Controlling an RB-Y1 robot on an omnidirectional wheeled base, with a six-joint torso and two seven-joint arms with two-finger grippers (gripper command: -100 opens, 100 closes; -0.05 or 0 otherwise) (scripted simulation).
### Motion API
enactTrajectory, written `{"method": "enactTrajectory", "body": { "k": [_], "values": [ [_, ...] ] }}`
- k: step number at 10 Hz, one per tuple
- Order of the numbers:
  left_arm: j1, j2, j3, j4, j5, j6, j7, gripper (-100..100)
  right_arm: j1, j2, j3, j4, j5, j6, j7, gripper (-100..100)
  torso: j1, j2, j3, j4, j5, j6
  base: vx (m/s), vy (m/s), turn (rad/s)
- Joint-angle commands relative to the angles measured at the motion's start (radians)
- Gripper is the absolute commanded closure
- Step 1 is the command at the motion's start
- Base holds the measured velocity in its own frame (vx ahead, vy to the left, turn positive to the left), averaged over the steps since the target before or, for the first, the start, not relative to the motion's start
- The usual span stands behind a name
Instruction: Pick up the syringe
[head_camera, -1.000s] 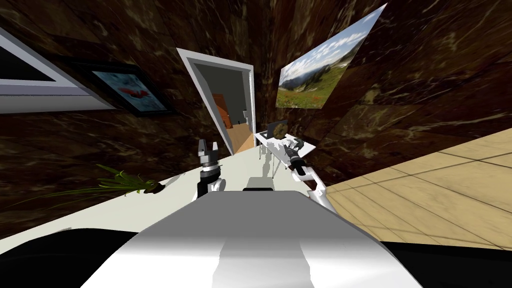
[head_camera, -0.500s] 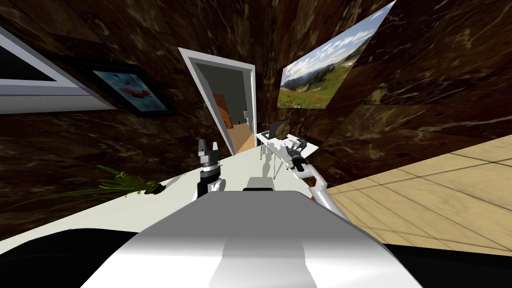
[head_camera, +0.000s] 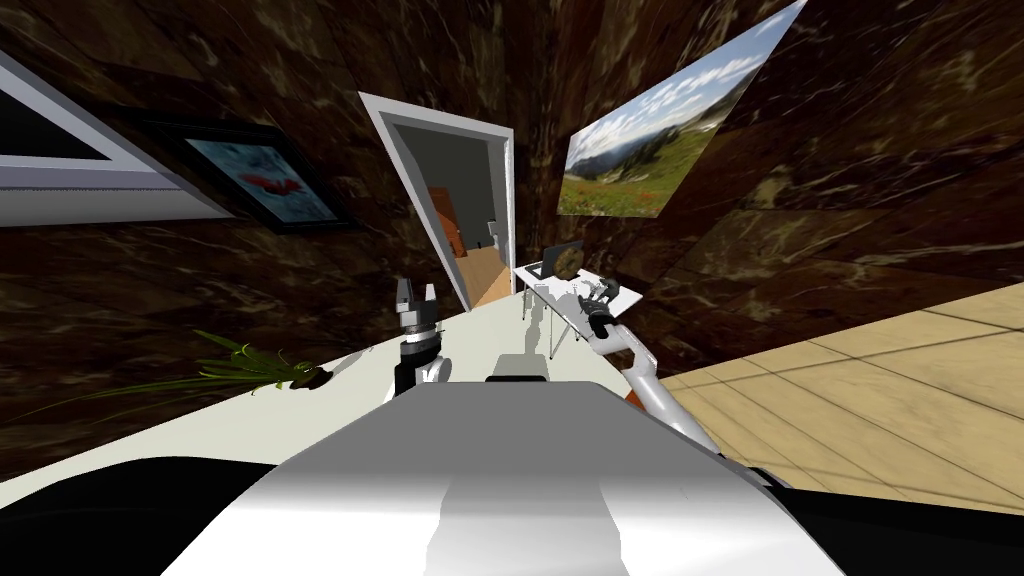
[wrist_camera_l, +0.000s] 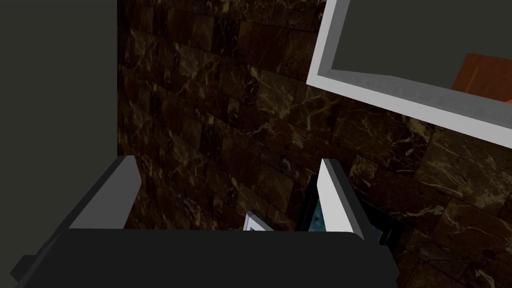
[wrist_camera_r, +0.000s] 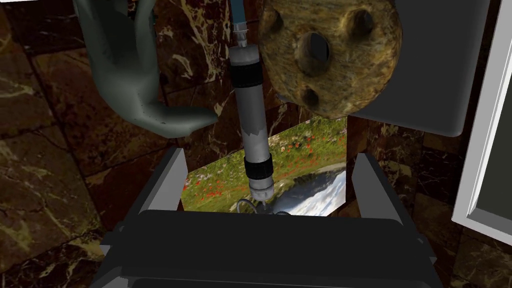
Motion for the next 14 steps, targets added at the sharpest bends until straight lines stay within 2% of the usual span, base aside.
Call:
{"method": "enactTrajectory", "body": {
  "k": [1, 3, 4, 5, 6, 8, 9, 11, 12, 14],
  "values": [
    [0.0, 0.0, 0.0, 0.0, 0.0, 0.0, 0.0, 0, -0.007, -0.023, 0.003, 0.008, -0.001, 0.036, 0.02, -100, 0.0, 0.0, 0.0, 0.0, 0.0, 0.0, 0.02, 0.042, 0.003],
    [0.0, 0.0, 0.0, 0.0, 0.0, 0.0, 0.0, 0, -0.018, -0.046, 0.005, 0.025, 0.003, 0.07, 0.04, -100, -0.001, 0.0, 0.0, 0.0, 0.0, 0.0, 0.02, 0.04, 0.003],
    [0.0, 0.0, 0.0, 0.0, 0.0, 0.0, 0.0, 0, -0.016, -0.033, 0.007, 0.019, 0.006, 0.058, 0.032, -100, -0.001, 0.0, 0.0, 0.0, 0.0, 0.0, 0.009, 0.018, -0.002],
    [0.0, 0.0, 0.0, 0.0, 0.0, 0.0, 0.0, 0, -0.016, -0.035, 0.007, 0.019, 0.006, 0.063, 0.035, 0, -0.002, 0.001, 0.0, 0.0, 0.0, 0.0, 0.0, 0.0, 0.0],
    [0.0, 0.0, 0.0, 0.0, 0.0, 0.0, 0.0, 0, -0.033, -0.085, 0.046, 0.067, 0.01, 0.072, -0.015, -100, -0.003, 0.001, 0.001, 0.0, -0.001, 0.0, -0.048, 0.018, 0.192],
    [0.0, 0.0, 0.0, 0.0, 0.0, 0.0, 0.0, 0, -0.033, -0.094, 0.046, 0.067, 0.01, 0.072, -0.054, -100, -0.002, 0.004, 0.003, 0.001, -0.001, 0.0, -0.041, 0.006, 0.083],
    [0.0, 0.0, 0.0, 0.0, 0.0, 0.0, 0.0, 0, -0.05, -0.139, 0.085, 0.115, 0.014, 0.083, -0.089, -100, -0.003, 0.004, 0.002, 0.001, -0.001, 0.0, -0.056, 0.016, 0.23],
    [0.0, 0.0, 0.0, 0.0, 0.0, 0.0, 0.0, 0, -0.05, -0.153, 0.085, 0.115, 0.014, 0.083, -0.143, -100, -0.003, 0.005, 0.003, 0.001, -0.001, 0.0, -0.042, 0.004, 0.046],
    [0.0, 0.0, 0.0, 0.0, 0.0, 0.0, 0.0, 0, -0.068, -0.199, 0.124, 0.164, 0.017, 0.093, -0.174, -100, -0.003, 0.004, 0.002, 0.001, -0.001, 0.001, -0.052, 0.015, 0.194],
    [0.0, 0.0, 0.0, 0.0, 0.0, 0.0, 0.0, 0, -0.068, -0.212, 0.124, 0.164, 0.017, 0.093, -0.231, -100, -0.003, 0.005, 0.003, 0.001, -0.001, 0.0, -0.043, 0.007, 0.071]
  ]
}}
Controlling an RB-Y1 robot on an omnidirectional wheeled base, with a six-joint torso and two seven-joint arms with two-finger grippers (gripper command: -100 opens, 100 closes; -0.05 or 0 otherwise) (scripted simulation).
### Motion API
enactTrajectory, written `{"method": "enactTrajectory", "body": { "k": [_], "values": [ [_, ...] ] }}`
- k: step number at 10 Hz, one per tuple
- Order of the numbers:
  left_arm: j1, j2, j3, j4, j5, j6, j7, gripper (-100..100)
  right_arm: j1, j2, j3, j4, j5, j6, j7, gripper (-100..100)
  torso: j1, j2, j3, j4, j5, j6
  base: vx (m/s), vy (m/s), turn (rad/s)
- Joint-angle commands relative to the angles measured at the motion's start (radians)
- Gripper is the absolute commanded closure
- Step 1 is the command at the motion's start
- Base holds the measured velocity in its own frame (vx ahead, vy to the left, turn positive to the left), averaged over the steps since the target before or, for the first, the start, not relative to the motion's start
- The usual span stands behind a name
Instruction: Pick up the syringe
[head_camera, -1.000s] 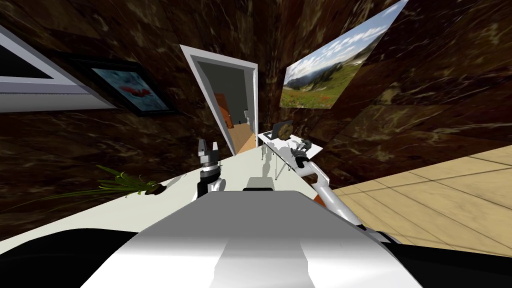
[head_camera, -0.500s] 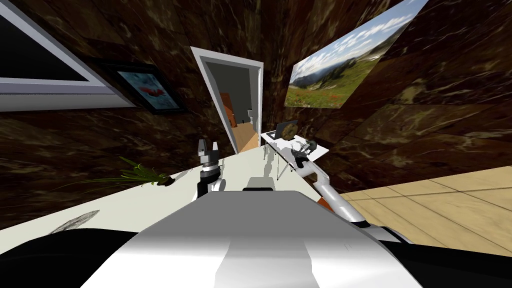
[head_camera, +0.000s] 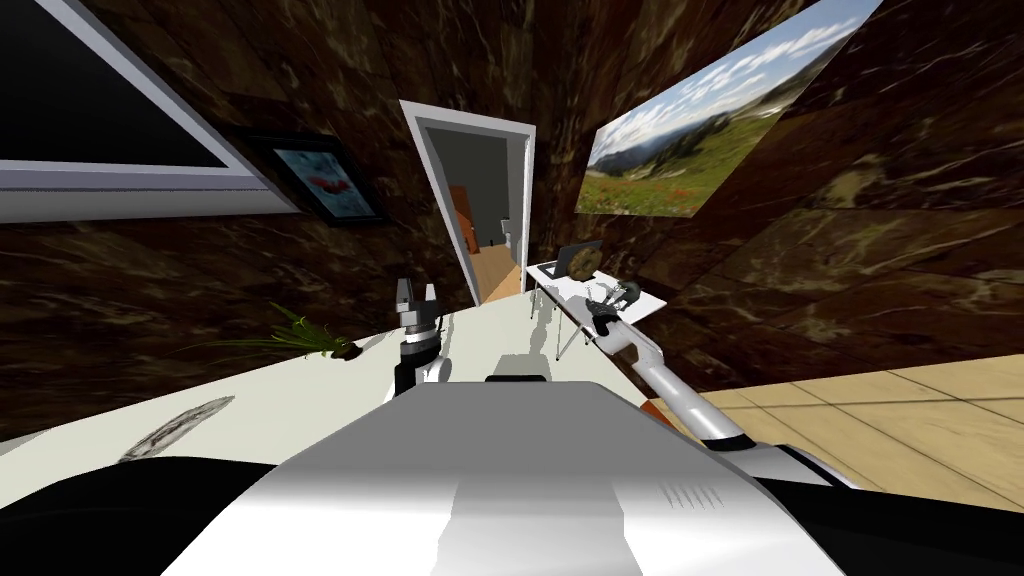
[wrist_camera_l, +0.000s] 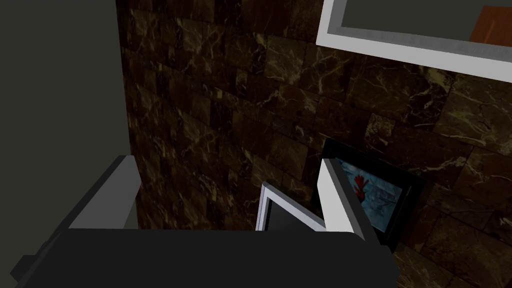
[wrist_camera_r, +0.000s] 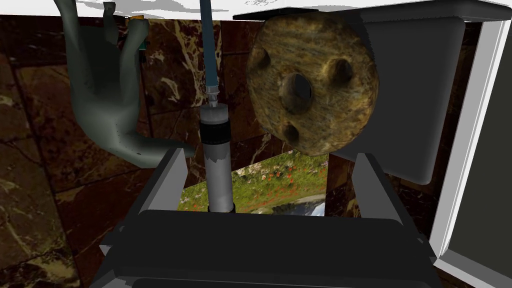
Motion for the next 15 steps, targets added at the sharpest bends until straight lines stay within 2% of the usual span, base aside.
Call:
{"method": "enactTrajectory", "body": {
  "k": [1, 3, 4, 5, 7, 8, 10, 11, 13, 14, 15],
  "values": [
    [0.0, 0.0, 0.0, 0.0, 0.0, 0.0, 0.0, 0, -0.02, -0.05, 0.041, 0.05, 0.004, 0.008, -0.05, -100, 0.0, 0.0, 0.0, 0.0, 0.0, 0.0, -0.048, 0.022, 0.212],
    [0.0, 0.0, 0.0, 0.0, 0.0, 0.0, 0.0, 0, -0.02, -0.063, 0.041, 0.054, 0.004, 0.008, -0.107, -100, 0.001, 0.001, 0.0, 0.0, 0.0, 0.0, -0.037, 0.012, 0.059],
    [0.0, 0.0, 0.0, 0.0, 0.0, 0.0, 0.0, 0, -0.02, -0.063, 0.041, 0.054, 0.004, 0.008, -0.113, -100, 0.0, 0.0, 0.0, 0.0, 0.0, 0.0, -0.003, -0.001, -0.02],
    [0.0, 0.0, 0.0, 0.0, 0.0, 0.0, 0.0, 0, -0.037, -0.111, 0.08, 0.102, 0.007, 0.019, -0.153, -100, 0.0, -0.002, -0.001, 0.0, 0.0, 0.0, -0.033, 0.012, 0.233],
    [0.0, 0.0, 0.0, 0.0, 0.0, 0.0, 0.0, 0, -0.037, -0.122, 0.08, 0.102, 0.007, 0.019, -0.202, -100, 0.0, 0.0, 0.0, 0.0, 0.0, 0.0, -0.041, 0.007, 0.057],
    [0.0, 0.0, 0.0, 0.0, 0.0, 0.0, 0.0, 0, -0.054, -0.168, 0.119, 0.15, 0.011, 0.029, -0.237, -100, 0.0, 0.0, 0.0, 0.0, 0.0, 0.0, -0.057, 0.031, 0.195],
    [0.0, 0.0, 0.0, 0.0, 0.0, 0.0, 0.0, 0, -0.054, -0.181, 0.119, 0.15, 0.011, 0.029, -0.291, -100, 0.001, 0.001, 0.0, 0.0, 0.0, 0.0, -0.04, 0.015, 0.072],
    [0.0, 0.0, 0.0, 0.0, 0.0, 0.0, 0.0, 0, -0.071, -0.226, 0.158, 0.198, 0.015, 0.039, -0.321, -100, 0.0, 0.0, 0.0, 0.0, 0.0, 0.0, -0.046, 0.024, 0.19],
    [0.0, 0.0, 0.0, 0.0, 0.0, 0.0, 0.0, 0, -0.071, -0.24, 0.158, 0.198, 0.015, 0.039, -0.378, -100, 0.001, 0.001, 0.0, 0.0, 0.0, 0.0, -0.04, 0.012, 0.069],
    [0.0, 0.0, 0.0, 0.0, 0.0, 0.0, 0.0, 0, -0.088, -0.286, 0.197, 0.246, 0.018, 0.05, -0.408, -100, 0.0, 0.0, 0.0, 0.0, 0.0, 0.0, -0.057, 0.015, 0.226],
    [0.0, 0.0, 0.0, 0.0, 0.0, 0.0, 0.0, 0, -0.088, -0.299, 0.197, 0.246, 0.018, 0.05, -0.438, -100, 0.0, 0.001, 0.0, 0.0, 0.0, -0.001, -0.057, 0.014, 0.131]
  ]
}}
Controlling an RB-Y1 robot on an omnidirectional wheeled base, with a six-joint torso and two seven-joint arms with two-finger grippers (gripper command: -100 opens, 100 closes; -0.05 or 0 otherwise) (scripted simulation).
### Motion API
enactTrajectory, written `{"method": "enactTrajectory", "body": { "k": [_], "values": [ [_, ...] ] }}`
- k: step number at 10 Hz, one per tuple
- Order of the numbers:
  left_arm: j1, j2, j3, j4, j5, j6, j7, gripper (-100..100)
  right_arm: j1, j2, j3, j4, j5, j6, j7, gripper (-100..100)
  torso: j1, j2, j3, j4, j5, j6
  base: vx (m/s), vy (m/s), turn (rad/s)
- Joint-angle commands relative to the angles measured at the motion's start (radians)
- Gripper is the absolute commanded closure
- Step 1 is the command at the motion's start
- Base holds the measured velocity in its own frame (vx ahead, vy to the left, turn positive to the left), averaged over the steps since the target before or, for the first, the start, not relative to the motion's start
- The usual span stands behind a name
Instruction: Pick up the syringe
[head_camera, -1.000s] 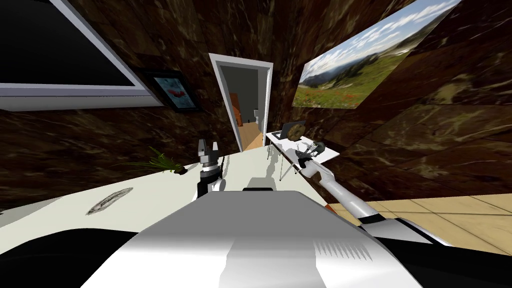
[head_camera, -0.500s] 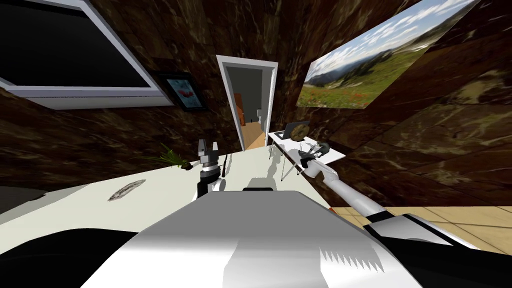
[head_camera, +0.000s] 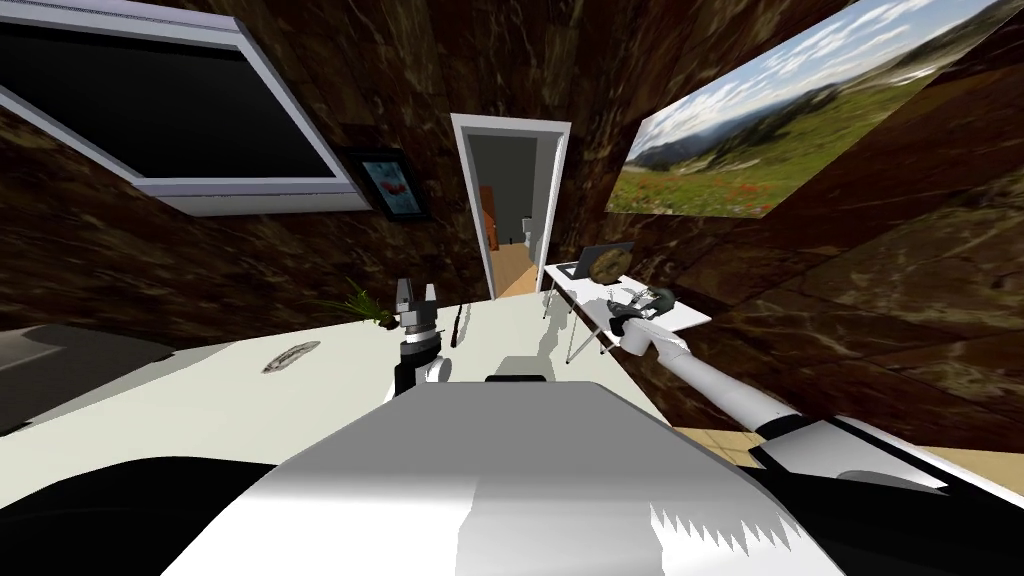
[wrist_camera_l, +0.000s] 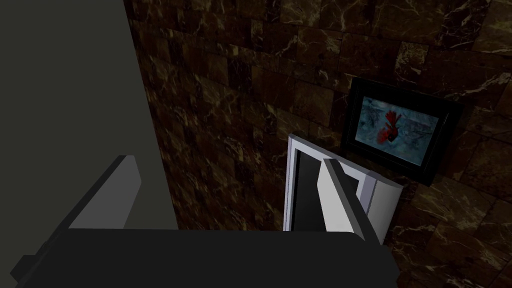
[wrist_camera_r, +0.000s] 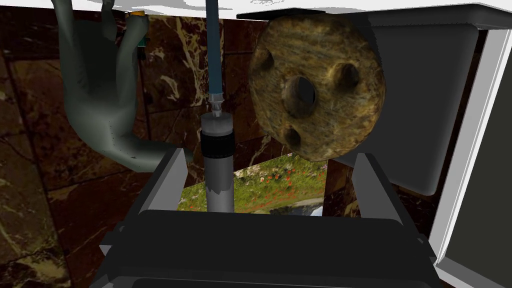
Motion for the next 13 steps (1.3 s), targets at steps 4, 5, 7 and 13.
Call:
{"method": "enactTrajectory", "body": {
  "k": [4, 5, 7, 13],
  "values": [
    [0.0, 0.0, 0.0, 0.0, 0.0, 0.0, 0.0, 0, -0.014, -0.072, 0.044, 0.047, 0.004, 0.017, -0.133, -100, 0.001, 0.0, 0.0, 0.0, 0.0, 0.0, -0.033, 0.02, 0.076],
    [0.0, 0.0, 0.0, 0.0, 0.0, 0.0, 0.0, 0, -0.014, -0.072, 0.044, 0.047, 0.004, 0.017, -0.142, -100, 0.0, -0.001, -0.001, 0.0, 0.0, 0.0, -0.001, 0.005, -0.018],
    [0.0, 0.0, 0.0, 0.0, 0.0, 0.0, 0.0, 0, -0.032, -0.131, 0.083, 0.095, 0.008, 0.027, -0.215, -100, 0.0, -0.001, -0.001, 0.0, 0.0, -0.001, -0.043, 0.027, 0.17],
    [0.0, 0.0, 0.0, 0.0, 0.0, 0.0, 0.0, 0, -0.027, -0.131, 0.081, 0.088, 0.007, 0.031, -0.219, 100, -0.001, -0.003, -0.002, -0.001, -0.001, 0.0, -0.006, 0.002, 0.002]
  ]
}}
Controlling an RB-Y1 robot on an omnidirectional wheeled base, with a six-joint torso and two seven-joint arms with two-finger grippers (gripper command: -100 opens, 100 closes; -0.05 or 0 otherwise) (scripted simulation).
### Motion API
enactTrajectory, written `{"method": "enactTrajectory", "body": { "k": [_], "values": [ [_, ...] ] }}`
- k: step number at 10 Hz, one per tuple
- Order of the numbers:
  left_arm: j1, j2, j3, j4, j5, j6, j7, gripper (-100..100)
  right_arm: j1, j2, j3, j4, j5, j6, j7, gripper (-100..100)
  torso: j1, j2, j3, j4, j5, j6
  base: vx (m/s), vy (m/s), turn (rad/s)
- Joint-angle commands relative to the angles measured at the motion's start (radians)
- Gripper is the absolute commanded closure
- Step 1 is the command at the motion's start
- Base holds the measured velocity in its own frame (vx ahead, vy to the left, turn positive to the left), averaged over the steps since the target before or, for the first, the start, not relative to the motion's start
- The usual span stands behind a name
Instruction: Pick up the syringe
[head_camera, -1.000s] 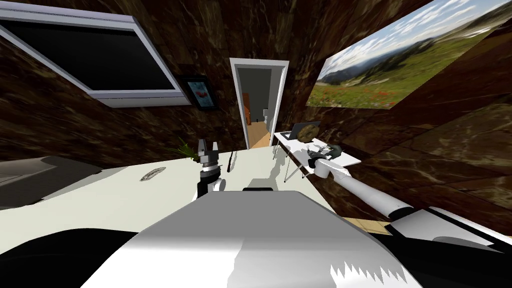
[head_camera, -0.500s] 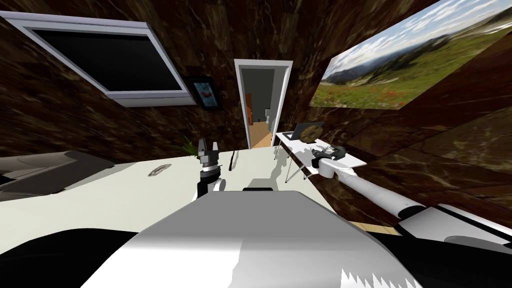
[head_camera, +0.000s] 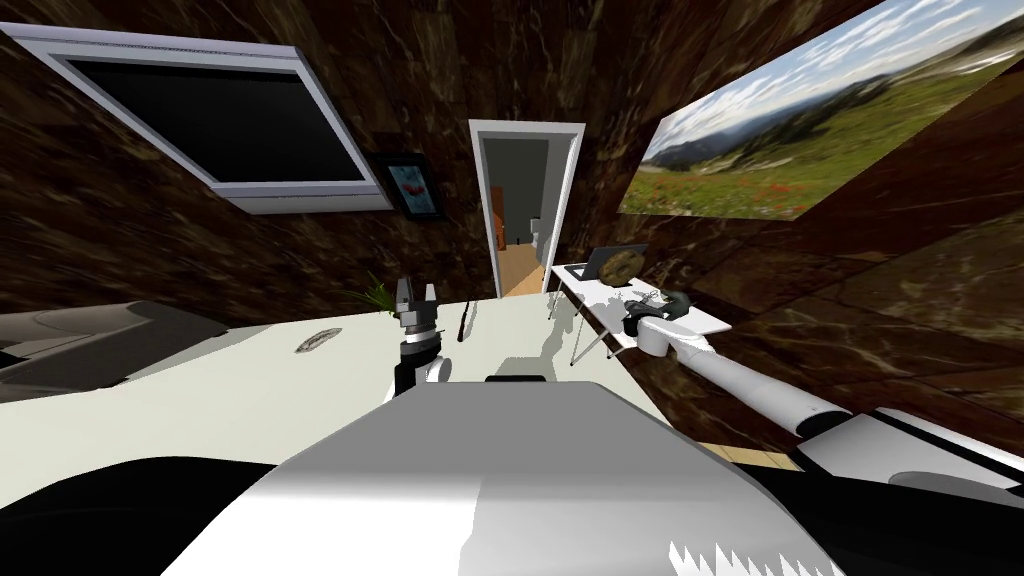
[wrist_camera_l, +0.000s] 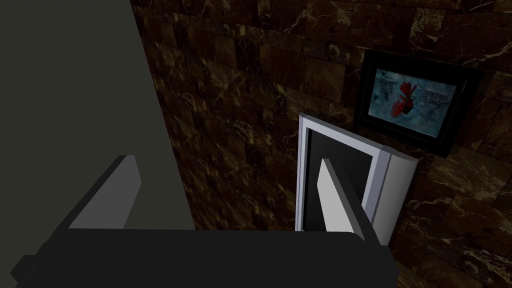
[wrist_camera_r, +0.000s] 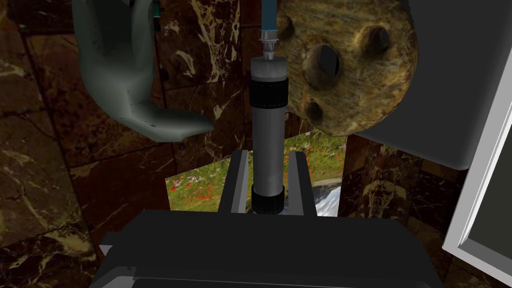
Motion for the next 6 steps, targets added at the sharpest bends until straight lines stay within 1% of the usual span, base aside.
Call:
{"method": "enactTrajectory", "body": {
  "k": [1, 2, 3, 4, 5, 6],
  "values": [
    [0.0, 0.0, 0.0, 0.0, 0.0, 0.0, 0.0, 0, 0.0, 0.0, 0.0, 0.0, 0.0, 0.0, 0.0, 100, 0.0, 0.0, 0.0, 0.0, 0.0, 0.0, 0.0, 0.0, 0.0],
    [0.0, 0.0, 0.0, 0.0, 0.0, 0.0, 0.0, 0, 0.0, 0.0, 0.0, 0.0, 0.0, 0.0, 0.0, 0, 0.0, 0.0, 0.0, 0.0, 0.0, 0.0, 0.0, 0.0, 0.0],
    [0.0, 0.0, 0.0, 0.0, 0.0, 0.0, 0.0, 0, 0.013, 0.05, -0.037, -0.041, -0.002, -0.014, 0.05, 100, 0.0, 0.0, 0.0, 0.0, 0.0, 0.0, 0.056, -0.037, -0.239],
    [0.0, 0.0, 0.0, 0.0, 0.0, 0.0, 0.0, 0, 0.013, 0.059, -0.037, -0.041, -0.002, -0.014, 0.072, 100, -0.002, -0.002, -0.001, -0.001, -0.001, 0.002, 0.073, -0.027, -0.145],
    [0.0, 0.0, 0.0, 0.0, 0.0, 0.0, 0.0, 0, 0.013, 0.059, -0.037, -0.041, -0.002, -0.014, 0.076, 100, -0.003, -0.003, -0.002, -0.003, -0.004, 0.001, 0.028, -0.008, -0.003],
    [0.0, 0.0, 0.0, 0.0, 0.0, 0.0, 0.0, 0, 0.03, 0.1, -0.077, -0.089, -0.006, -0.025, 0.117, 100, -0.003, -0.003, -0.003, -0.003, -0.005, -0.001, 0.043, -0.025, -0.19]
  ]
}}
